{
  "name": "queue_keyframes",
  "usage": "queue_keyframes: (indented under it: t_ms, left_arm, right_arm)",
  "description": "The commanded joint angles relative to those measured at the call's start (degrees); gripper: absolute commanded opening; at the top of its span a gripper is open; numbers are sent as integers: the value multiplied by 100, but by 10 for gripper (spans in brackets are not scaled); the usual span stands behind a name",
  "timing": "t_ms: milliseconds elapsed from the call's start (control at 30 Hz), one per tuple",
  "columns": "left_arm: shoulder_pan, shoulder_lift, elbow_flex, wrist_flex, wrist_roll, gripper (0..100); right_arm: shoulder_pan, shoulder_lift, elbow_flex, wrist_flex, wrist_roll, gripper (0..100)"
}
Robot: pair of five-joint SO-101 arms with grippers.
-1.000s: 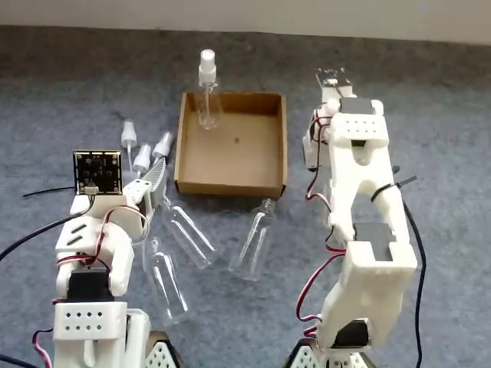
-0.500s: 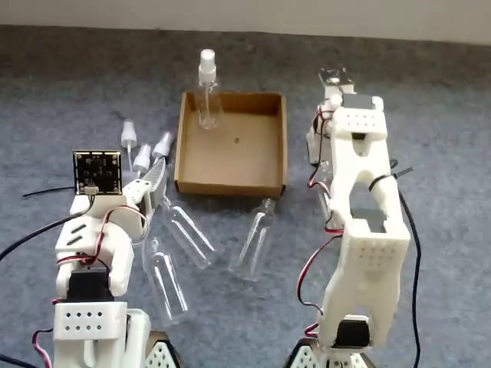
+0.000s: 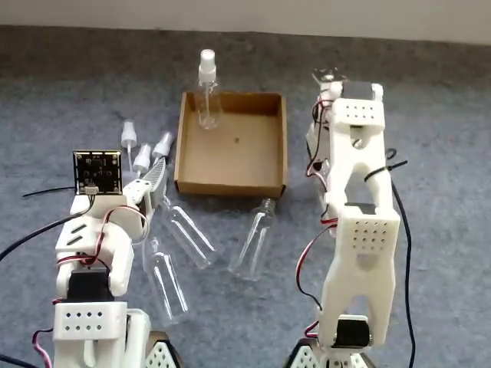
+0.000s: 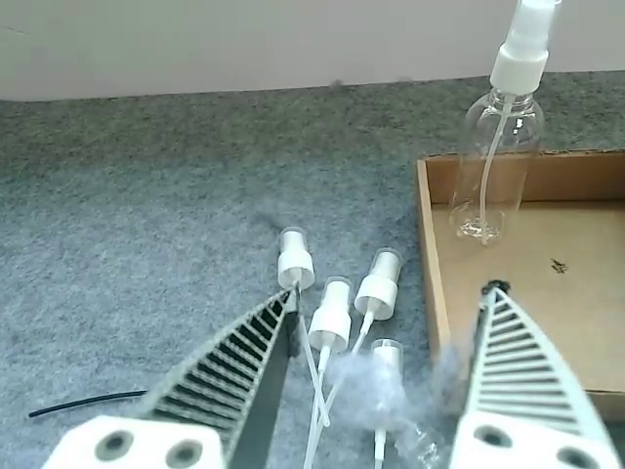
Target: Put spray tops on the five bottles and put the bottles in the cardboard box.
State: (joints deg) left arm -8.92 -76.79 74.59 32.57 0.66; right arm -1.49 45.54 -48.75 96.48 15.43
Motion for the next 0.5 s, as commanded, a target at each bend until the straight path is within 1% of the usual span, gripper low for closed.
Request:
queue_keyframes:
  t_ms: [0,133,233,367,467]
  left_arm:
    - [-75,22,-31,-79,0,262]
    - [-75,22,-31,-79,0,262]
    - [-75,22,-31,-79,0,262]
    - [-75,22,-31,-79,0,262]
    - [-75,22,-31,-70,0,262]
  right_arm:
    - [-84,-92,-453,242,202,224]
    - [-84,-75,-418,233,466,224]
    - [-119,-92,-180,233,510,224]
    - [-382,-92,92,242,598,224]
    - [-400,-92,127,233,598,224]
